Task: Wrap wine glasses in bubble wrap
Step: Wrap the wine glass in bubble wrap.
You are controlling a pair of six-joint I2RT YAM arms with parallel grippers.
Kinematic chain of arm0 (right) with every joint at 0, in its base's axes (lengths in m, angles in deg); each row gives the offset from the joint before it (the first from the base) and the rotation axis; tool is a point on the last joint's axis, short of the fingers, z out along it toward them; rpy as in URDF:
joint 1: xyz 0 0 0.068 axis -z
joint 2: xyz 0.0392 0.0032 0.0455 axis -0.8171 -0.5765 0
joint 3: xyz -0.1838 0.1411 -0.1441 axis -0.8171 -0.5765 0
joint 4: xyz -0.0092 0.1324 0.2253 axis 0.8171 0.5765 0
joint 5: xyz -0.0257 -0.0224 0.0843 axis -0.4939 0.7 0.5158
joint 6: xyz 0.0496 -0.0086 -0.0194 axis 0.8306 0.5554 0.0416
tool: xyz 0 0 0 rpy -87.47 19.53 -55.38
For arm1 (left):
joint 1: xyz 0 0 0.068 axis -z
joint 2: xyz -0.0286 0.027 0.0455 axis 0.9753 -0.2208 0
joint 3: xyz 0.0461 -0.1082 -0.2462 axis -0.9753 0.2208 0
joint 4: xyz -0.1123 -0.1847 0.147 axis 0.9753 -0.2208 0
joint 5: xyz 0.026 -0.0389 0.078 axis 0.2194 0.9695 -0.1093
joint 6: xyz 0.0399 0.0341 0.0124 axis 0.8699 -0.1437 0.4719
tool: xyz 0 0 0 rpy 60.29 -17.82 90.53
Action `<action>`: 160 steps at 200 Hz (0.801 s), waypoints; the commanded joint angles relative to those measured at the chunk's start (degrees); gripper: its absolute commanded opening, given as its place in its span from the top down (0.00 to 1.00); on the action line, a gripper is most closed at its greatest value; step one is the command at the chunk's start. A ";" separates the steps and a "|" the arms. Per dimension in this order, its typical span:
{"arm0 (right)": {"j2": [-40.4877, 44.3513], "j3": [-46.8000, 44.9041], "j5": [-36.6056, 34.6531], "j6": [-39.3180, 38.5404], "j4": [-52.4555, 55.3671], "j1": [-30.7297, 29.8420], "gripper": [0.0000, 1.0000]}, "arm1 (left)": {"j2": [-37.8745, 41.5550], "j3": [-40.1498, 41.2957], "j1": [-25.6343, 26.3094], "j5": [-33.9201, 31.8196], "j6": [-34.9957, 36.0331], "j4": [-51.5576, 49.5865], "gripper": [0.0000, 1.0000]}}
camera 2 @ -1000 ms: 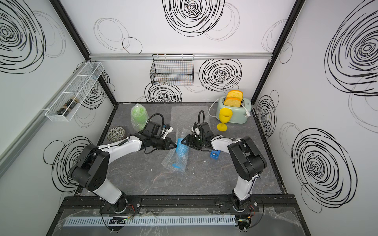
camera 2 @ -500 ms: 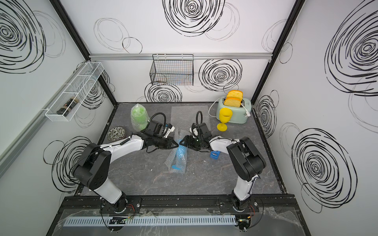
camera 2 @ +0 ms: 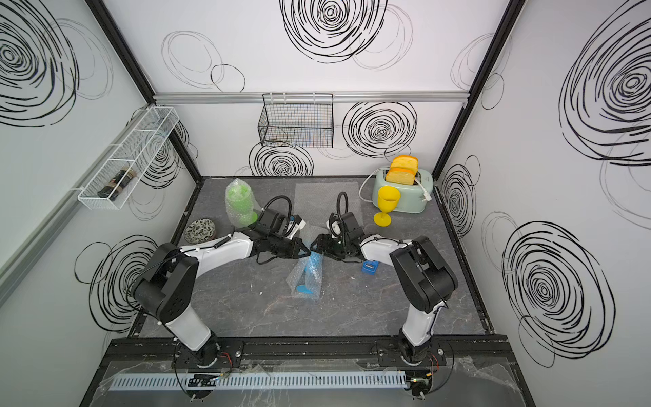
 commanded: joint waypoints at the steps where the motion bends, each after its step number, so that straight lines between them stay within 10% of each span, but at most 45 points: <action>1: -0.72 -1.23 -2.74 -0.27 5.90 -0.92 0.28 | -3.05 -0.90 1.72 0.53 2.09 -0.52 0.88; 160: 8.87 2.79 1.29 -1.75 12.65 2.56 0.40 | -6.30 -0.26 0.67 -3.57 5.15 -2.66 0.85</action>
